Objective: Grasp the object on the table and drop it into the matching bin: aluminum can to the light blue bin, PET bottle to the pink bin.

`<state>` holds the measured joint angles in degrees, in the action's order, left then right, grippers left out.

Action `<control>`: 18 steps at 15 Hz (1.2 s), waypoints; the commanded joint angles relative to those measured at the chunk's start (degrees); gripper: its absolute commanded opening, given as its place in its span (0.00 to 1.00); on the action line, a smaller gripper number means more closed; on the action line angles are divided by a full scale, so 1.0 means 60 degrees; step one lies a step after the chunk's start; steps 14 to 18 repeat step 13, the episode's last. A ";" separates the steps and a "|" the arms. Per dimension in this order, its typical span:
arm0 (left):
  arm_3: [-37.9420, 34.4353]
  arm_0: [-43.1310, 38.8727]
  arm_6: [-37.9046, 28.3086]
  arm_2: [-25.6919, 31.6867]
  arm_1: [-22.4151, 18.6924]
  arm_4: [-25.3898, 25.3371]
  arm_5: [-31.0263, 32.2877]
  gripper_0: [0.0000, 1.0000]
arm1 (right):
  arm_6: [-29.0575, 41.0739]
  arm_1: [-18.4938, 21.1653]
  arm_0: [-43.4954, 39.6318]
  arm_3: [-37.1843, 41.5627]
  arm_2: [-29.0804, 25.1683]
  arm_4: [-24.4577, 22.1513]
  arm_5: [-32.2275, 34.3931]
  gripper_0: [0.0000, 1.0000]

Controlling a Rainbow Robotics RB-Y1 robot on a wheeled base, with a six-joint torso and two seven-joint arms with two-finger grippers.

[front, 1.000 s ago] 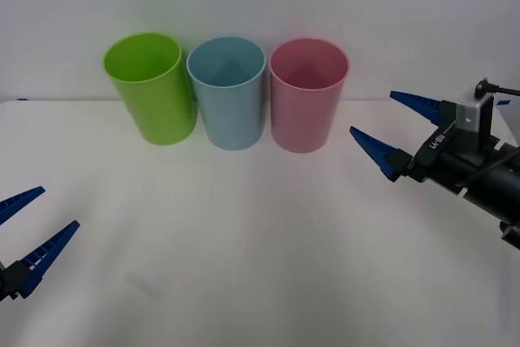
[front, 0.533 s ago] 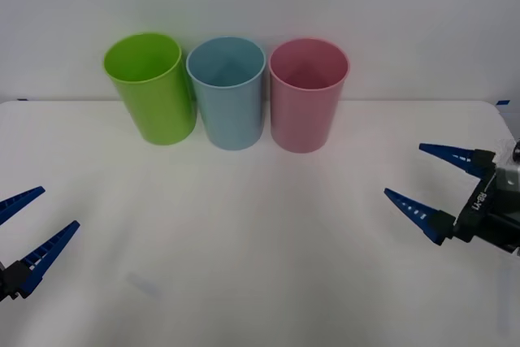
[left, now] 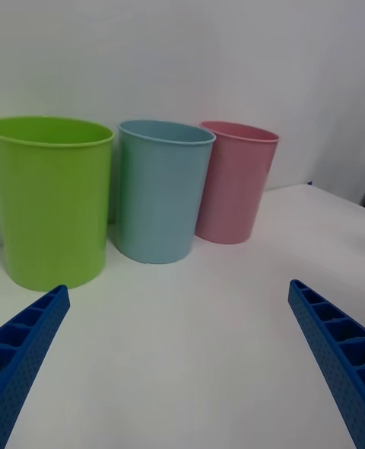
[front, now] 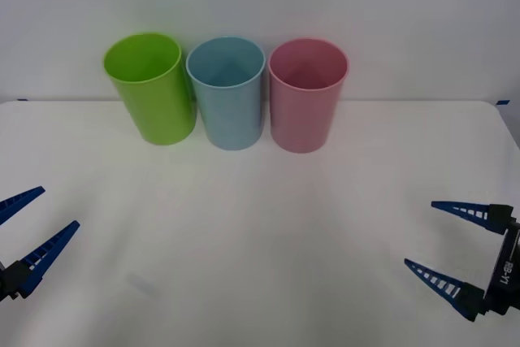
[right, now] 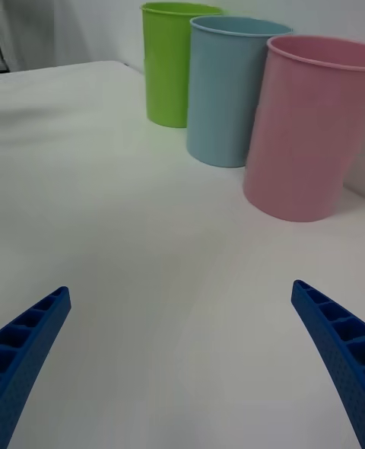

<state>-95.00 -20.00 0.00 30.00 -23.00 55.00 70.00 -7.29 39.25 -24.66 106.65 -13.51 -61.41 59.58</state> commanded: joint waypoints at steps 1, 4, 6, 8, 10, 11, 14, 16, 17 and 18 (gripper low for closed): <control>0.0000 0.0000 0.0000 0.0000 0.0000 0.0000 0.0000 1.00 | -0.0103 -0.0037 -0.0417 -0.0139 -0.0488 0.0141 0.0792 1.00; 0.0000 0.0000 0.0000 0.0000 0.0000 0.0000 0.0000 1.00 | -0.0279 -0.0037 -0.0446 -0.0827 -0.0795 0.0244 0.1700 1.00; 0.0000 0.0000 0.0000 0.0000 0.0000 0.0000 0.0000 1.00 | -0.0382 -0.0052 -0.0505 -0.1033 -0.0810 0.0244 0.1862 1.00; 0.0000 0.0000 0.0000 0.0000 0.0000 0.0000 0.0000 1.00 | -0.0396 -0.0140 -0.0680 -0.1047 -0.0810 0.0229 0.1876 1.00; 0.0000 0.0000 0.0000 0.0000 0.0000 0.0000 0.0000 1.00 | -0.0396 -0.0213 -0.0768 -0.1076 -0.0810 0.0112 0.1876 1.00; 0.0000 0.0000 0.0000 0.0000 0.0000 0.0000 0.0000 1.00 | -0.0396 -0.0213 -0.0768 -0.1076 -0.0810 0.0112 0.1876 1.00; 0.0000 0.0000 0.0000 0.0000 0.0000 0.0000 0.0000 1.00 | -0.0396 -0.0213 -0.0768 -0.1076 -0.0810 0.0112 0.1876 1.00; 0.0000 0.0000 0.0000 0.0000 0.0000 0.0000 0.0000 1.00 | -0.0396 -0.0213 -0.0768 -0.1076 -0.0810 0.0112 0.1876 1.00; 0.0000 0.0000 0.0000 0.0000 0.0000 0.0000 0.0000 1.00 | -0.0396 -0.0213 -0.0768 -0.1076 -0.0810 0.0112 0.1876 1.00; 0.0000 0.0000 0.0000 0.0000 0.0000 0.0000 0.0000 1.00 | -0.0396 -0.0213 -0.0768 -0.1076 -0.0810 0.0112 0.1876 1.00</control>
